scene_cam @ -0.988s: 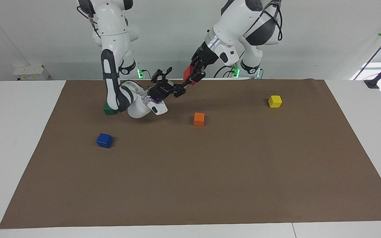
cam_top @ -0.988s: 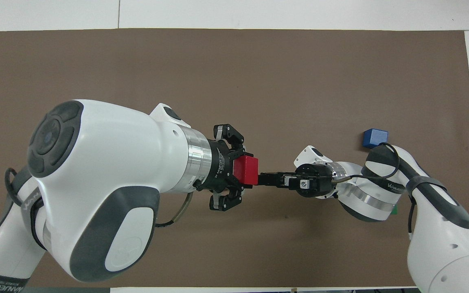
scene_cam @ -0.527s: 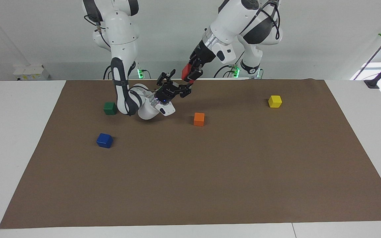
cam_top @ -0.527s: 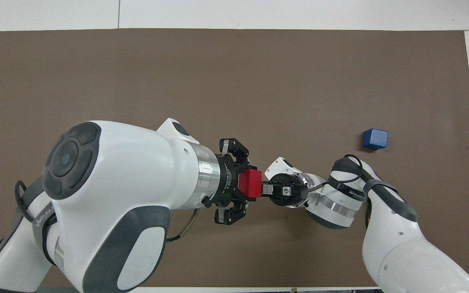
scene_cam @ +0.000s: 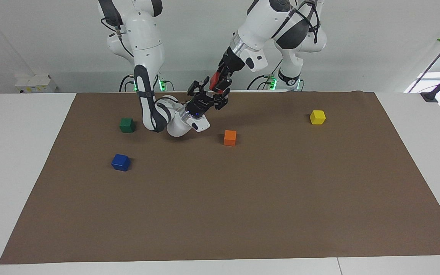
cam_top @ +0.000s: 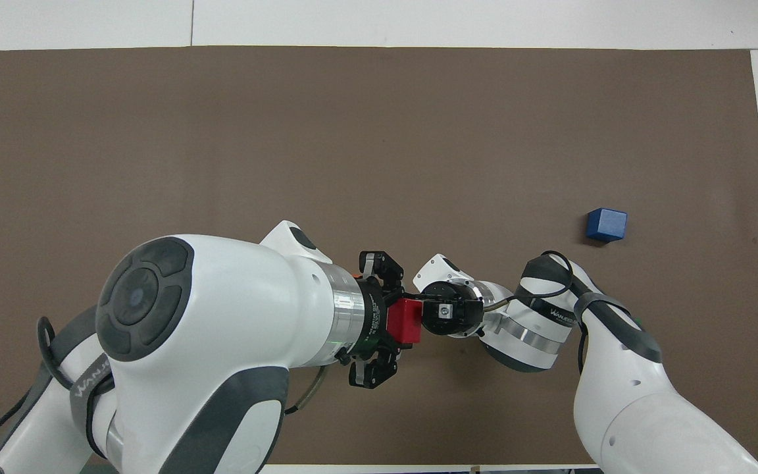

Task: Transfer red block to right arm and stack on blue block
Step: 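Close the right gripper on the red cube held by the left gripper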

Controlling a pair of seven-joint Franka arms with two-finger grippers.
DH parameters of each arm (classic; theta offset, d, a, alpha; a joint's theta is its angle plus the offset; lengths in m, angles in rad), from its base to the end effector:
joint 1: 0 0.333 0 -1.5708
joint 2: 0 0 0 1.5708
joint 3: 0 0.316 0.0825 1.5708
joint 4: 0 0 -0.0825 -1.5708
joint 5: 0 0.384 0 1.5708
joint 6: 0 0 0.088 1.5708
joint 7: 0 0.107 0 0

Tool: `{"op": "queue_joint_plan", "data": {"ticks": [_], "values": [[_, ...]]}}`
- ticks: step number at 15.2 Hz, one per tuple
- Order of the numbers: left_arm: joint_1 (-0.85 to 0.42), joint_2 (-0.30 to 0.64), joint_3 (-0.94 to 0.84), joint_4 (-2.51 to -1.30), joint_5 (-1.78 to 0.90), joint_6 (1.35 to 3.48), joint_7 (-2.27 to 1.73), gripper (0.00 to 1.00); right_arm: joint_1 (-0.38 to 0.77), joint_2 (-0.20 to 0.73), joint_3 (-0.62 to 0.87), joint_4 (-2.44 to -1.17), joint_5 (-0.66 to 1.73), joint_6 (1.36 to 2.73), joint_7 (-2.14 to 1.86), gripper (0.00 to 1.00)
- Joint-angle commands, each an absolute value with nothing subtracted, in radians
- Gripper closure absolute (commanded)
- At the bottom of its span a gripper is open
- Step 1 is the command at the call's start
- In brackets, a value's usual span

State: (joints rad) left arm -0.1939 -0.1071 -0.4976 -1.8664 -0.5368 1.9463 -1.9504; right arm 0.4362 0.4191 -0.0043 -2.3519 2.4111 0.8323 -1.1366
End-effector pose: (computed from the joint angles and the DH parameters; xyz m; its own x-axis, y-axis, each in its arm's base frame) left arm 0.3964 -0.3873 0.5764 0.1272 0.8718 -0.4730 0.9845 -0.1689 -0.0465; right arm 0.4276 0.2989 0.3037 0.9971 -0.0760 0.0065 0.0665 0.8234 -0.5635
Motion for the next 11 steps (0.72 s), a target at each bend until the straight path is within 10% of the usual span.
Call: {"op": "queue_joint_plan", "data": {"ticks": [1,3,6,7,11], "values": [[-0.206,-0.141,-0.483,-1.898,-0.563,1.936,-1.953,1.0,0.459,0.425,-0.002,-2.35,2.431,0.864,-1.155,0.77],[-0.206,-0.143,-0.482,-1.898,-0.563,1.936,-1.953,1.0,0.472,0.42,-0.002,-2.355,2.431,0.876,-1.167,1.0],[-0.204,-0.143,-0.479,-1.896,-0.561,1.93,-1.95,0.93,0.472,0.407,-0.003,-2.355,2.428,0.914,-1.163,1.0],[-0.206,-0.143,-0.479,-1.893,-0.56,1.931,-1.966,0.05,0.469,0.4,-0.003,-2.353,2.428,0.936,-1.161,1.0],[-0.178,-0.164,-0.46,-1.884,-0.557,1.922,-1.951,0.0,0.465,0.394,-0.003,-2.347,2.427,0.95,-1.144,1.0]]}}
